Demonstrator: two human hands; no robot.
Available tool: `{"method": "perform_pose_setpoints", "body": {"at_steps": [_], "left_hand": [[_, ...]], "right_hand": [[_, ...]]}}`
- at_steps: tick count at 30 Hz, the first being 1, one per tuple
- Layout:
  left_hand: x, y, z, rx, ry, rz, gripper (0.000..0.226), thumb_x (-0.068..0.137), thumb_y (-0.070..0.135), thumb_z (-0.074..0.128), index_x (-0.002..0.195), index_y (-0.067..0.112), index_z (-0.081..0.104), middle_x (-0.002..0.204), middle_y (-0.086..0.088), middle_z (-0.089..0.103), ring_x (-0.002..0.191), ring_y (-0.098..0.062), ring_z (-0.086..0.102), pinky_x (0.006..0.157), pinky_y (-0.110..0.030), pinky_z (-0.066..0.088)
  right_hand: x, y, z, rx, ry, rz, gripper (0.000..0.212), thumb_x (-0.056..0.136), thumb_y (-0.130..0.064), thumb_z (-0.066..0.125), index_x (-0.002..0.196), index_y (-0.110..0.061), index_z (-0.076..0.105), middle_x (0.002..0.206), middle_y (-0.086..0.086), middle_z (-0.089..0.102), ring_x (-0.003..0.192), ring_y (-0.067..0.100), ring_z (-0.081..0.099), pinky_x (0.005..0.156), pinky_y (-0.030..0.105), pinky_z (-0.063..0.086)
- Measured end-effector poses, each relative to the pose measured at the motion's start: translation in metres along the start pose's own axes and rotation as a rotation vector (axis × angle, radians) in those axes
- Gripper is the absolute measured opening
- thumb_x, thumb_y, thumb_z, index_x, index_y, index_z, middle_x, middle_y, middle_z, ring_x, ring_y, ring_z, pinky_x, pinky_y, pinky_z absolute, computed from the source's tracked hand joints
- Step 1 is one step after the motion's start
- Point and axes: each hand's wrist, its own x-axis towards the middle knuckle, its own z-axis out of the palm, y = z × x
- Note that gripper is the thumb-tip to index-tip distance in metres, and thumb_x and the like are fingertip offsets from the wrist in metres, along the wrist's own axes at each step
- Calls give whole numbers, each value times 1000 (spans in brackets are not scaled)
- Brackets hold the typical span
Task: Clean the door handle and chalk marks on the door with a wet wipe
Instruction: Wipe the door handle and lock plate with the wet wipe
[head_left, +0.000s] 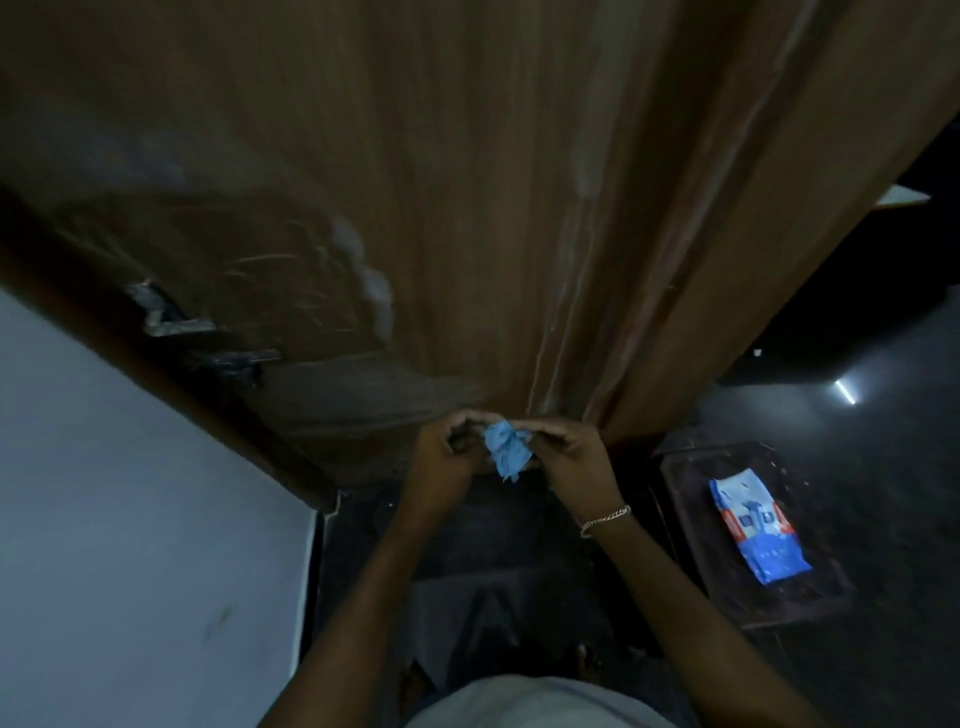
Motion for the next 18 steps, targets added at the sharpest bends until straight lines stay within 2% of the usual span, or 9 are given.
{"method": "perform_pose_setpoints", "body": {"at_steps": [1,2,4,6,8,11,15,18], "left_hand": [[-3,-1,-19,23,35,8,18,81,-2,68,94,9,74,89,8,76,87,-3,71,79,-20,55],[-5,-2,-37,61,84,1,25,83,-6,64,87,16,74,84,14,76,84,0,70,78,-16,54],[-10,-6,-75,114,159,-11,41,83,-12,58,79,27,72,79,22,74,81,3,69,76,-12,53],[-15,-12,-112,120,203,-4,41,81,-11,60,81,27,75,80,19,75,82,1,70,76,-13,54],[-21,-17,-146,104,251,2,32,82,-9,61,89,17,78,86,10,77,83,-5,73,76,-17,56],[-31,-23,-185,56,300,-7,23,84,-5,64,97,7,78,92,0,78,86,-12,74,79,-24,59],[-40,-30,-223,63,376,-17,22,85,-3,66,97,12,77,94,3,77,89,-9,73,81,-23,59],[-40,-40,-249,64,433,-49,13,86,4,70,95,12,75,91,2,77,86,-12,73,80,-31,61]], "right_hand": [[2,-2,20,4,-21,1,34,90,10,56,96,-16,78,102,4,74,99,21,70,85,43,58],[5,-3,39,2,-34,-2,34,88,11,55,94,-13,78,102,6,74,100,23,69,88,45,57],[8,-7,78,-12,-68,-25,27,86,10,55,95,-5,77,102,7,72,101,22,68,92,42,54],[9,-13,117,-29,-105,-65,17,87,3,63,95,-5,76,101,7,71,99,19,68,90,35,54],[12,-18,155,-58,-123,-90,9,82,-6,75,91,-8,76,98,5,71,95,15,68,84,27,54],[15,-20,203,-45,-133,-73,16,76,-1,80,89,-7,72,97,6,72,92,15,69,80,27,55],[20,-29,248,59,-175,22,44,76,7,76,113,-14,63,100,2,73,93,14,71,75,25,58],[27,-31,273,83,-220,50,42,77,5,77,110,-18,65,98,1,75,92,17,72,75,27,59]]}}
